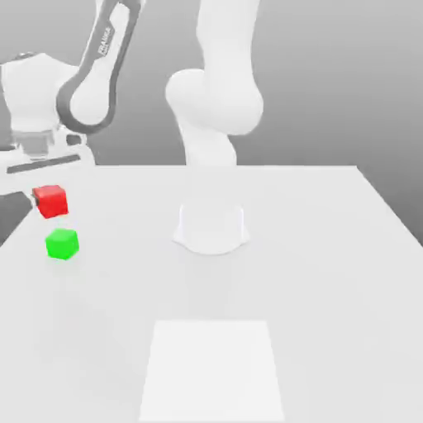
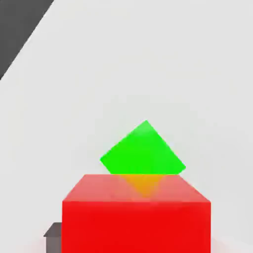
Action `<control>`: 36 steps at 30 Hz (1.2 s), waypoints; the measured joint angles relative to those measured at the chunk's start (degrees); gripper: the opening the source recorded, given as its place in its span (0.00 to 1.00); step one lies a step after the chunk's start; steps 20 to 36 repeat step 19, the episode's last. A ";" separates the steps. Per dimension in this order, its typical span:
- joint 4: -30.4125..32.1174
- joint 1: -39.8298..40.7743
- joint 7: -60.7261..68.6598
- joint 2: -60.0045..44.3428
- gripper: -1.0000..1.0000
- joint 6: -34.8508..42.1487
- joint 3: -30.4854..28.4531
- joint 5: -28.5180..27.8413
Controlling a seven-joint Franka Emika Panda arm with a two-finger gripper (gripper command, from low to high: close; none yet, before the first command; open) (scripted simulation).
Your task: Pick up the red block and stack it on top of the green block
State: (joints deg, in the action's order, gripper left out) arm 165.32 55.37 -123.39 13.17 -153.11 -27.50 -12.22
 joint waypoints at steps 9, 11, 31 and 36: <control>-0.63 -4.30 5.24 -6.47 0.00 -5.78 -2.59 7.63; -0.60 -5.14 6.85 -8.51 0.00 -7.72 -2.90 9.93; -0.19 -6.10 13.98 -16.25 1.00 -14.74 -1.46 20.16; -0.19 -6.10 13.98 -16.25 1.00 -14.74 -1.46 20.16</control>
